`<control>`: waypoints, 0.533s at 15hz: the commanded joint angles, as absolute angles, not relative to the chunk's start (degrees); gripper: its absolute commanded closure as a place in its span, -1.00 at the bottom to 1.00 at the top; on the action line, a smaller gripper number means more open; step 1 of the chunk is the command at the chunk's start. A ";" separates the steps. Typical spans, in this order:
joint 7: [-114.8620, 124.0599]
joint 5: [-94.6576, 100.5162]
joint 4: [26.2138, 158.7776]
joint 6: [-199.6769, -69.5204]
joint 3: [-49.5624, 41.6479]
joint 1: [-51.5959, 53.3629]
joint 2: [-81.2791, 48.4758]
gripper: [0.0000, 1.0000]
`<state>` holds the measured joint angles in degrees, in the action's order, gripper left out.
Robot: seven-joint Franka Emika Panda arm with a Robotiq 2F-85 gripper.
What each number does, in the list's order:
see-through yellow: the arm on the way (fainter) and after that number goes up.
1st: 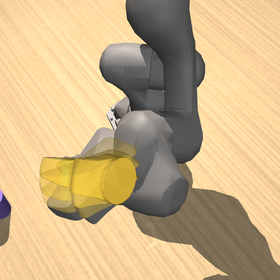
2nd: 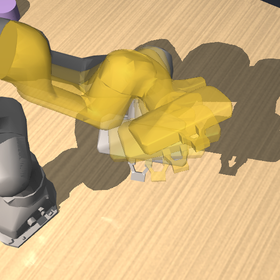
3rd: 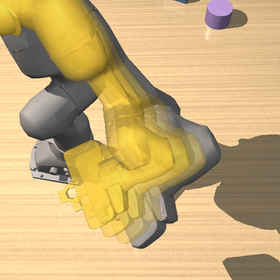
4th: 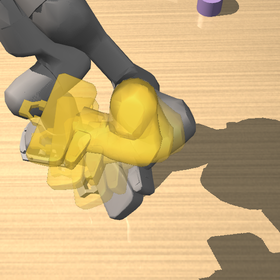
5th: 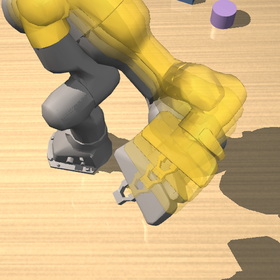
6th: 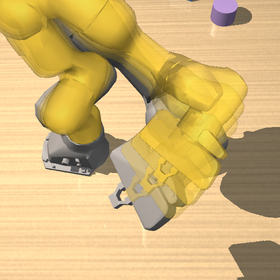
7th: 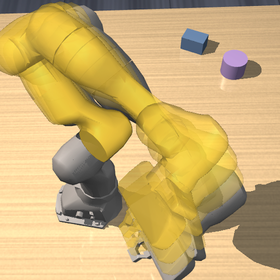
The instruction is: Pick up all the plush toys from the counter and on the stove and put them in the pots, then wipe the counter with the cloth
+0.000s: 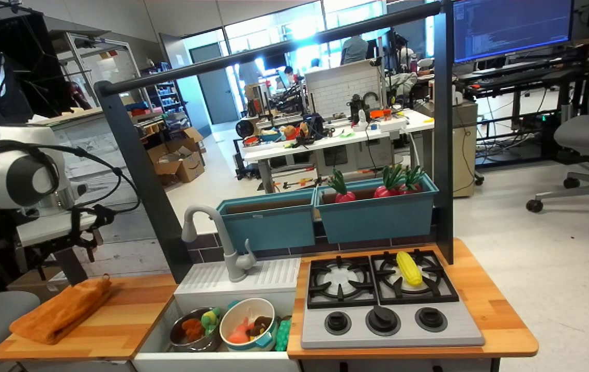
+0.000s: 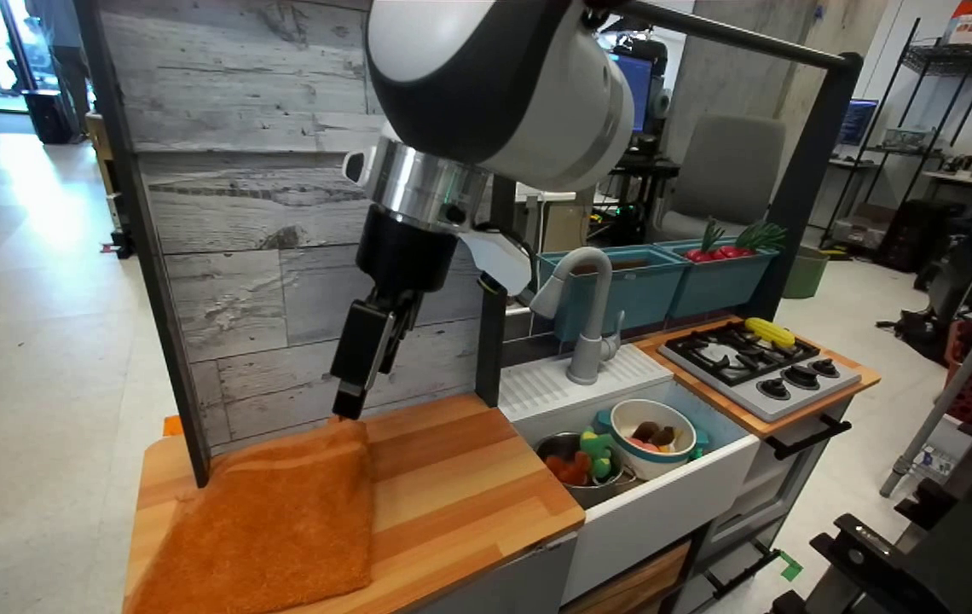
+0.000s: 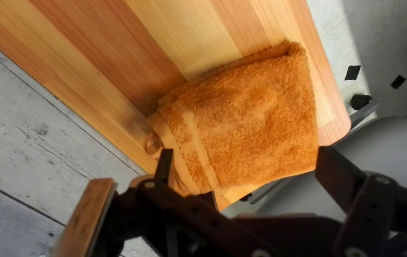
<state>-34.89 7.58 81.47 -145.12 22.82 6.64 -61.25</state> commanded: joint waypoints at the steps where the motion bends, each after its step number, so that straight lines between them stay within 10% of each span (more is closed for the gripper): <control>1: -33.04 6.33 81.95 -144.39 20.98 7.84 -60.68 -1.00; 8: -26.00 9.77 74.51 -140.27 16.76 17.74 -65.02 -1.00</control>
